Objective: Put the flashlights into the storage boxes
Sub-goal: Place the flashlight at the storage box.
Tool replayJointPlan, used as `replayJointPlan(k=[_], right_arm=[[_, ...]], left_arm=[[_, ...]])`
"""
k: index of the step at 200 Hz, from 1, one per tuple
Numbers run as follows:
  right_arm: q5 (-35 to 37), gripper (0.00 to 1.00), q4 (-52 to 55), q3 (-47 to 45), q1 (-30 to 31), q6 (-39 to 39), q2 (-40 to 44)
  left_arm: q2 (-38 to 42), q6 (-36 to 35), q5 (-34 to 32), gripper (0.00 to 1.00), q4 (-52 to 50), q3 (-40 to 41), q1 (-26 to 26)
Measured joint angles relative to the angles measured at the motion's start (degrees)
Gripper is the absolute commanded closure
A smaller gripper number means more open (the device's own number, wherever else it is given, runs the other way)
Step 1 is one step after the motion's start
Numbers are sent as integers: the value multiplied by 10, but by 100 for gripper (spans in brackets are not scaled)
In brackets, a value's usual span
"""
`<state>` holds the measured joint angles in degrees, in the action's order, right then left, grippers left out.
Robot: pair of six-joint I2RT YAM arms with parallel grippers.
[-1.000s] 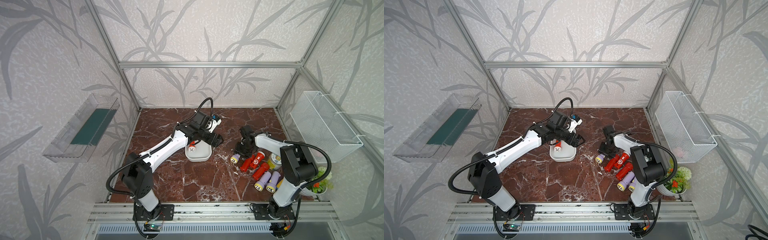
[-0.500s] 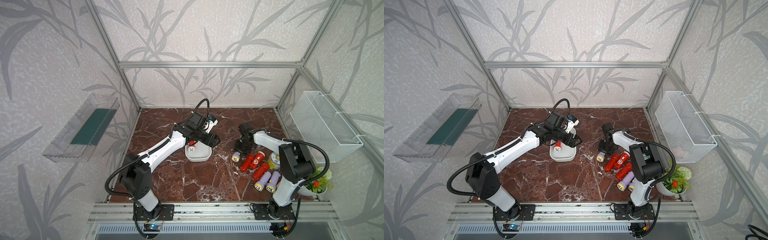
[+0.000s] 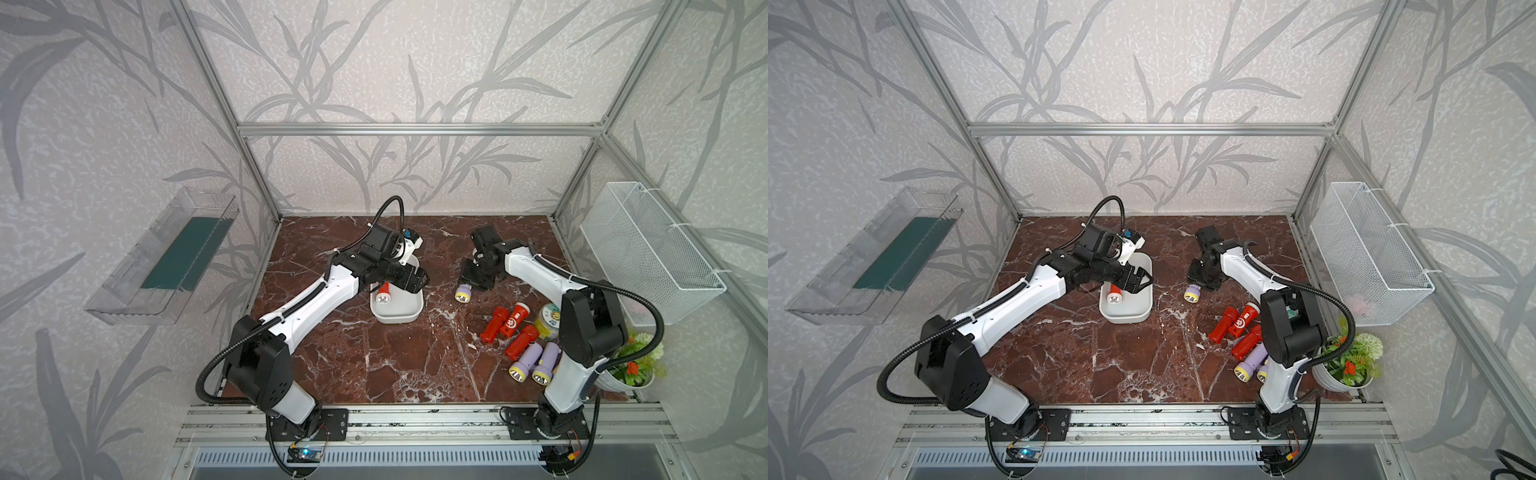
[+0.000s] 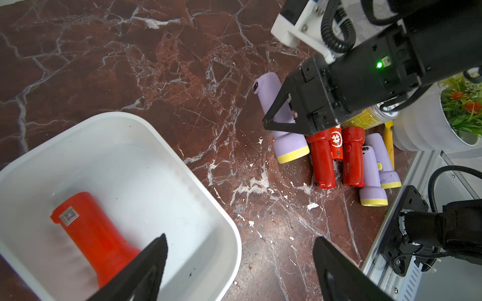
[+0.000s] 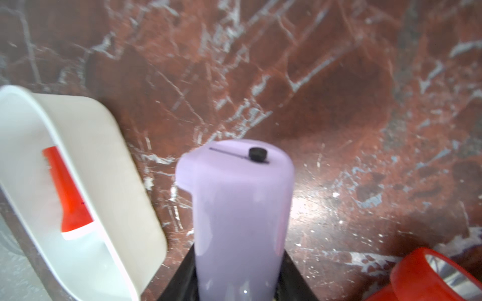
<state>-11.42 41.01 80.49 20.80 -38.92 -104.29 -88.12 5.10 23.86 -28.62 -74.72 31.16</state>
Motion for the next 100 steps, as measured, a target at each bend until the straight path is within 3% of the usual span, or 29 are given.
replayJointPlan(k=[100], right_arm=[[-2, 60, 34, 125, 45, 10, -80]], left_arm=[[64, 0, -18, 10, -1, 44, -27]])
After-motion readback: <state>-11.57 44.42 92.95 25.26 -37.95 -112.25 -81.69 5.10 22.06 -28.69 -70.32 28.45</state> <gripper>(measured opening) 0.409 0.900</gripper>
